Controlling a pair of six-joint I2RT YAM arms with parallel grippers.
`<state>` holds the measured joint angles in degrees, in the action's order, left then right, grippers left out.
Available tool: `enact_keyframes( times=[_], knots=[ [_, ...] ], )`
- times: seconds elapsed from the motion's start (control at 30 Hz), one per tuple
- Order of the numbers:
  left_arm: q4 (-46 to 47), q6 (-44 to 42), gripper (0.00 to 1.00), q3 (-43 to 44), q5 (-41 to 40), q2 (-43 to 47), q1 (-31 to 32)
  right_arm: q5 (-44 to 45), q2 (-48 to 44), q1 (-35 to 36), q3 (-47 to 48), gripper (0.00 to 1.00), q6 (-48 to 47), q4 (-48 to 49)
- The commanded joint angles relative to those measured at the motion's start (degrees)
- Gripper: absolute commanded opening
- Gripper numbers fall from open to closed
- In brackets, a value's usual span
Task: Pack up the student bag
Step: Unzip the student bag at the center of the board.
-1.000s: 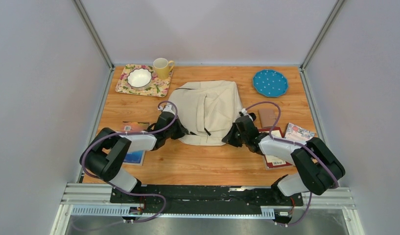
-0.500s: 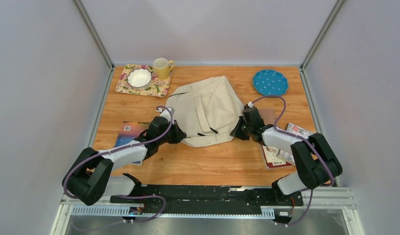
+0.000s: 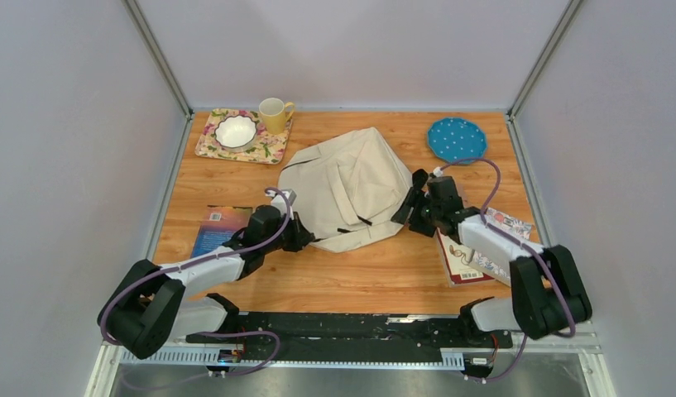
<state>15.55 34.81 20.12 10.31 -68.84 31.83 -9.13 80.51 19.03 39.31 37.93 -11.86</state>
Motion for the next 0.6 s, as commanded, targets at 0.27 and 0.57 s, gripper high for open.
enact_keyframes(
  times=[0.27,0.57],
  knots=[
    [1.94,-1.23,0.0,5.45,4.46,-0.86,7.18,-3.19,-16.19,13.75,-10.3,0.73,27.16,7.81],
    [0.1,-3.08,0.0,6.07,2.62,1.42,10.18,0.78,-4.77,19.56,-8.64,0.73,40.28,14.22]
  ],
)
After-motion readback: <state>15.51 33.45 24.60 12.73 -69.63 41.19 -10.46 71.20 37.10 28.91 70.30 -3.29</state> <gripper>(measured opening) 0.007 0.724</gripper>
